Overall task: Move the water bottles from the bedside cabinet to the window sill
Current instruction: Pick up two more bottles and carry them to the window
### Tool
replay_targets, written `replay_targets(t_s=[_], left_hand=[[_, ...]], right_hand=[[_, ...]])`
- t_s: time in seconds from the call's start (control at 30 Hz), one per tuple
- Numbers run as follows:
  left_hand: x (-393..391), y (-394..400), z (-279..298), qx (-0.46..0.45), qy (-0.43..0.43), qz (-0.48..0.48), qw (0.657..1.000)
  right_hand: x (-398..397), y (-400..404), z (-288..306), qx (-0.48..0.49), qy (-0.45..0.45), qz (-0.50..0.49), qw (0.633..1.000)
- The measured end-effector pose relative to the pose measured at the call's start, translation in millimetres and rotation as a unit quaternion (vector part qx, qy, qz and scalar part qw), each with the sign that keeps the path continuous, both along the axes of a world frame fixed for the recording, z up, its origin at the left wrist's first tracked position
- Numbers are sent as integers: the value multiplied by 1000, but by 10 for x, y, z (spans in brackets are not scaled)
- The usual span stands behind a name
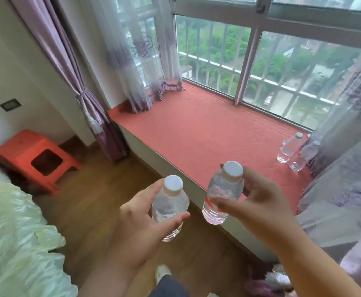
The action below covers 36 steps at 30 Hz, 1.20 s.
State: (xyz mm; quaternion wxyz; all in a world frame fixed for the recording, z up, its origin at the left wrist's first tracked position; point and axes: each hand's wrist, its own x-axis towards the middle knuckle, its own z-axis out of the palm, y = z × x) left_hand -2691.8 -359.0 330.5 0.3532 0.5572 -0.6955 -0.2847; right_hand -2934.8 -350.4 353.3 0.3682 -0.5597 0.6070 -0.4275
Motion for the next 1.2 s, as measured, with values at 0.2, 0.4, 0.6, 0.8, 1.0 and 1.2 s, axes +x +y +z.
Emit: replay_targets(t_s=[0.2,0.4,0.6,0.8,1.0,1.2], left_hand=[[-247,-954,-107,22,-11,-83,996],[-484,-2078,-2,38,9,-181,983],[-738,-2844,-21,20,-12,-284,959],[-1065,-3187,-76,55,-5,-338,939],[-1541,-3340,-98,56,-12,-365,929],[-1874,-3486,60,72,-9,-360,930]], right_hand=[[-118,-575,-96,30,18,-57,998],[-199,-1208,70,25,43,-154,987],[-261,-1588,58,20,68,-260,963],[-401,-1640,-19,57,46,-338,938],[-723,-1697,-123,70,47,-376,923],[-1166,-1901,-148,63,27,-369,927]])
